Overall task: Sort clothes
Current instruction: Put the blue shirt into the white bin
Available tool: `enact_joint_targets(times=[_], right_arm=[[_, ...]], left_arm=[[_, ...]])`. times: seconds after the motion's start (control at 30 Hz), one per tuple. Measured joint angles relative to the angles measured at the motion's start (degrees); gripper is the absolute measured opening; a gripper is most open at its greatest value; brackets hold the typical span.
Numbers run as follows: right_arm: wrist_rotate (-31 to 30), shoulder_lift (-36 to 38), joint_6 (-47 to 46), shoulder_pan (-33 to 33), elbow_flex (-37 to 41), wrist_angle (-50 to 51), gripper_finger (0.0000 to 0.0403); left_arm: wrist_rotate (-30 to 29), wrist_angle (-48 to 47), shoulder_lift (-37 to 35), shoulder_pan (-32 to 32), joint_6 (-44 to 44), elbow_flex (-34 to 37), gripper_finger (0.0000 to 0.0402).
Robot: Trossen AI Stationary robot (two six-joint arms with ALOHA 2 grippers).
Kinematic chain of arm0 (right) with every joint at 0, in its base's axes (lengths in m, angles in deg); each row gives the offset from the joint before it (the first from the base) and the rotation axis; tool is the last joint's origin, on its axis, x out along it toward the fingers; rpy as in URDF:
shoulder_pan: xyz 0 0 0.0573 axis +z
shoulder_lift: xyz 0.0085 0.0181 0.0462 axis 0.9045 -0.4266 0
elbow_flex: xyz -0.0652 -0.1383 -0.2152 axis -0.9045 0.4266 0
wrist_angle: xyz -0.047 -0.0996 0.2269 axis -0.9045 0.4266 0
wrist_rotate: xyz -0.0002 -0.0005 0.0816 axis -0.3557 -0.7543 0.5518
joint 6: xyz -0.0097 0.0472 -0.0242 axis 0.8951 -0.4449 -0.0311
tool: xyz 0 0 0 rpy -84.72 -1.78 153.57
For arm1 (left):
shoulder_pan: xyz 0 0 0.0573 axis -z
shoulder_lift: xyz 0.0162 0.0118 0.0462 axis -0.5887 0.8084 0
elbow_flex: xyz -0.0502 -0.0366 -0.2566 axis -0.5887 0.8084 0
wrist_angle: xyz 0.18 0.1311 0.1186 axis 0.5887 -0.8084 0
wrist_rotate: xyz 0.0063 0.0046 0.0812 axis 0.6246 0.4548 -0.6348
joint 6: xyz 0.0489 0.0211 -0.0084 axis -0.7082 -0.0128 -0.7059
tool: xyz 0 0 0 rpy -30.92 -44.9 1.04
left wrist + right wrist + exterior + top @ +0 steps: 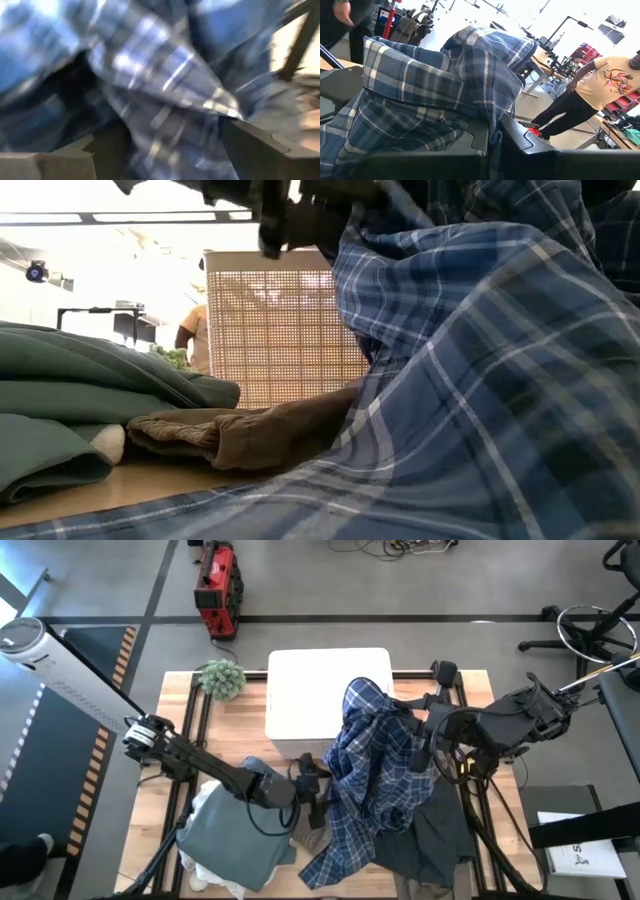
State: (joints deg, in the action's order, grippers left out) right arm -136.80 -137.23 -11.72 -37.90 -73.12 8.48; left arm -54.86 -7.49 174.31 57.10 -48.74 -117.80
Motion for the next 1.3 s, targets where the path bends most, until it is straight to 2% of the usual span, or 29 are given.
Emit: enact_joint_targets(times=[0.23, 0.33, 0.43, 0.57, 0.63, 0.73, 0.8, 0.9, 1.03, 1.3], right_arm=[[0.03, 0.00, 0.07, 0.00, 0.00, -0.05, 0.0002], [0.03, 0.00, 0.08, 0.00, 0.00, -0.15, 0.0002], [0.06, 0.00, 0.07, 0.00, 0.00, -0.16, 0.0002], [0.05, 0.00, 0.04, 0.00, 0.01, -0.20, 0.0002], [0.05, 0.00, 0.04, 0.00, 0.20, -0.34, 0.0002], [0.03, 0.00, 0.07, 0.00, 0.72, -0.41, 0.0002], [0.01, 0.00, 0.54, -0.02, 0.94, -0.42, 0.0002], [-0.16, 0.00, 1.38, -0.57, 1.07, -1.12, 0.0002], [-0.60, 0.00, 3.96, -2.19, 1.07, -4.06, 0.0002], [0.01, -0.03, 13.14, -8.79, 1.07, -15.36, 0.0002]], left_arm=[[9.43, 14.29, 2.15, -1.96, -3.53, 0.00, 0.0287], [11.72, 16.06, 3.08, -2.89, -2.90, -0.30, 0.0280], [11.63, 16.08, 4.31, -3.47, -2.18, -1.39, 0.0256], [5.66, 15.94, 5.66, -3.48, -4.23, -3.17, 0.0177], [3.10, 15.94, 5.67, -3.48, -6.96, -4.06, 0.0117], [2.50, 15.72, 4.61, -3.48, -11.88, -5.68, 0.0025], [2.38, 15.09, 2.69, -3.48, -14.49, -6.98, 0.0014], [0.51, 10.44, -1.71, -3.51, -19.54, -10.19, 0.0006], [-1.16, -1.58, -8.11, -3.97, -23.69, -15.81, 0.0003], [-3.17, -22.49, -18.18, -9.24, -25.56, -26.06, 0.0001]])
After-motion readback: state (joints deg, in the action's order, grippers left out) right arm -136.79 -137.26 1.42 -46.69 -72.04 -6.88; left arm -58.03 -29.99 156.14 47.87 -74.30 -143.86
